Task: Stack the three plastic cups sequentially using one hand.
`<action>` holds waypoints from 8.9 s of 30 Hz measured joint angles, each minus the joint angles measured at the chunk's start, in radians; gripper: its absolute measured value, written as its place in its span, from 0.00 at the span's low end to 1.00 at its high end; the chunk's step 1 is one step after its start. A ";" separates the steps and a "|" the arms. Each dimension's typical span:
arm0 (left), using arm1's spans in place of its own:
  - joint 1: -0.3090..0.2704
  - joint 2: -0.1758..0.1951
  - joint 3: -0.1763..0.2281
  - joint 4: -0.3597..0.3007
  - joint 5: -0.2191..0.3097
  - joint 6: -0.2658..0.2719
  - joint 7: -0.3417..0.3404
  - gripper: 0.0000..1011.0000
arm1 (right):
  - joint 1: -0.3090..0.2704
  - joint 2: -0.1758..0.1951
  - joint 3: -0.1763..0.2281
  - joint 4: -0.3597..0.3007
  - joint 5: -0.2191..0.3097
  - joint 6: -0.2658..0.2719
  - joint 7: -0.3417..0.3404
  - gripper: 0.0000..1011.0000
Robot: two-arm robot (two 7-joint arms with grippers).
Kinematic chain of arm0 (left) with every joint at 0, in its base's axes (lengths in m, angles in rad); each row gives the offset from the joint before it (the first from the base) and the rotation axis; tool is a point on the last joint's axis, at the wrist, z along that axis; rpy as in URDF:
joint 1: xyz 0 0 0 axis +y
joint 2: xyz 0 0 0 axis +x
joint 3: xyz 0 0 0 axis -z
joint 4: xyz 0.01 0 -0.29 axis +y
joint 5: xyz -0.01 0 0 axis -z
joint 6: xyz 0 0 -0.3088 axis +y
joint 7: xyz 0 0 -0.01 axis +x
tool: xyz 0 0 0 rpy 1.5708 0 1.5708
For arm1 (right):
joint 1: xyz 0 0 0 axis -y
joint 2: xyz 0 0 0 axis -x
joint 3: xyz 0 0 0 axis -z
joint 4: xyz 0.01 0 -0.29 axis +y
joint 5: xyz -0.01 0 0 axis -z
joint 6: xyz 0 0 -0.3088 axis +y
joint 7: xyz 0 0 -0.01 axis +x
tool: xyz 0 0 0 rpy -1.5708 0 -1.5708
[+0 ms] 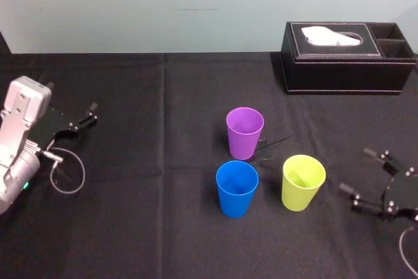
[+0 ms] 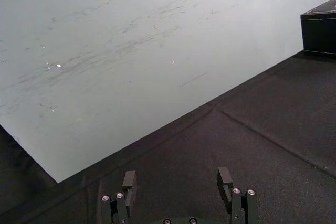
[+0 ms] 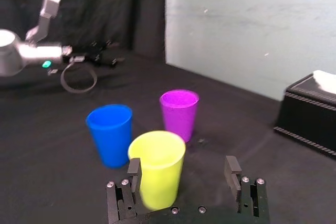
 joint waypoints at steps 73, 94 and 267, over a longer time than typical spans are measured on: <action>0.000 0.000 0.000 0.000 0.000 0.000 0.000 1.00 | 0.239 -0.163 -0.184 0.138 -0.212 0.115 -0.008 0.99; 0.000 0.000 0.000 0.000 0.000 0.000 0.000 1.00 | 0.236 -0.161 -0.182 0.134 -0.210 0.113 -0.007 0.73; 0.000 0.000 0.000 0.000 0.000 0.000 0.000 1.00 | 0.582 -0.219 -0.328 0.131 -0.238 0.322 -0.028 0.99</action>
